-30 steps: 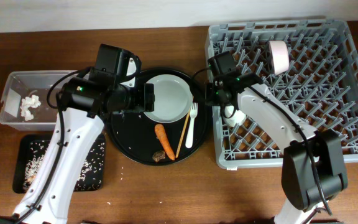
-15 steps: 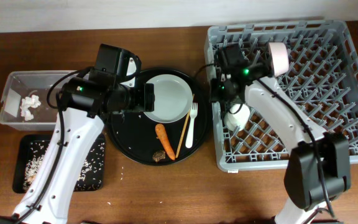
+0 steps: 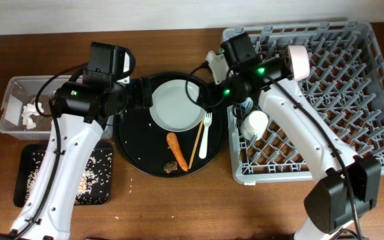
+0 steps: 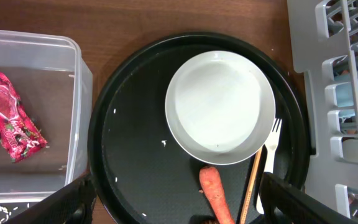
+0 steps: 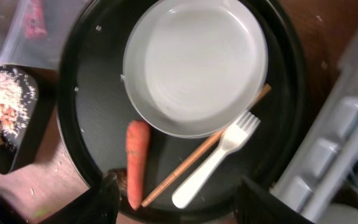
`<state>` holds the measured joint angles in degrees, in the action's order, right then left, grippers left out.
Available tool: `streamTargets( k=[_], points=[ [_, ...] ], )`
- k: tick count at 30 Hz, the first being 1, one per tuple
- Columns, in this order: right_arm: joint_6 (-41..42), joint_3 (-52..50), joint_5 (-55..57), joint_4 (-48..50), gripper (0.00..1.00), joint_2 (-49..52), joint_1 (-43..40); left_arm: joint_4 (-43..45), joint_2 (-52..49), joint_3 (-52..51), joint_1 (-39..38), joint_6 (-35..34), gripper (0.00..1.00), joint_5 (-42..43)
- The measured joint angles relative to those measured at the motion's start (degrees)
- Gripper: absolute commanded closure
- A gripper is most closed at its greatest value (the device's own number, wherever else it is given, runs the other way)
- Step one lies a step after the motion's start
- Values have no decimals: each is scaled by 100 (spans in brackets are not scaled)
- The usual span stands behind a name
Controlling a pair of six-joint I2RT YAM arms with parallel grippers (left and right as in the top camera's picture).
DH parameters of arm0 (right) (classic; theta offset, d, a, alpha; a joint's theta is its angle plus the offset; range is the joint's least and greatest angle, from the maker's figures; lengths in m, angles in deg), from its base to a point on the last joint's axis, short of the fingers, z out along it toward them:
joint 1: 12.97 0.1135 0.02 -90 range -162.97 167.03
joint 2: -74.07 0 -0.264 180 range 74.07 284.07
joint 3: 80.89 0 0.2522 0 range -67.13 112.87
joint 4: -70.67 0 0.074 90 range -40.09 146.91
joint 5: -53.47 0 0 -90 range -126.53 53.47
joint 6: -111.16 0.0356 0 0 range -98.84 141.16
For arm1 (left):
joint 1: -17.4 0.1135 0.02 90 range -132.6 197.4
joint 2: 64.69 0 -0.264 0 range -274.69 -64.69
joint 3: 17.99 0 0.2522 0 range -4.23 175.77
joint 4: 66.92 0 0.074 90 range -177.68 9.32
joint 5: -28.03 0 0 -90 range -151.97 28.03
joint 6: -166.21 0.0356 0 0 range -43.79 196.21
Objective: Sort waste into correct bins and load items into the dishwasher rack
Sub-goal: 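Grasp the white plate's edge with the right gripper and lift it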
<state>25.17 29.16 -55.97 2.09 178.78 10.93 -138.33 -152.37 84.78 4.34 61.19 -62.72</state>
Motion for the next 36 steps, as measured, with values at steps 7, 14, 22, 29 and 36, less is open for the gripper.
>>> streamTargets(
  k=[7,14,22,29,36],
  points=[
    [94,2,1519,1257,38,868,662,-192,0,2,0,-2,16,-162],
    [380,595,1707,673,35,907,378,-2,-243,4,7,-50,17,-199],
    [525,1222,1707,-997,35,9,-24,1217,-3244,2,7,-369,33,76],
    [531,1220,1707,-1058,35,13,-24,1497,-3554,68,17,-446,100,289],
    [525,1220,1705,-1099,31,13,-24,1200,-3038,153,57,-446,100,284]
  ],
)
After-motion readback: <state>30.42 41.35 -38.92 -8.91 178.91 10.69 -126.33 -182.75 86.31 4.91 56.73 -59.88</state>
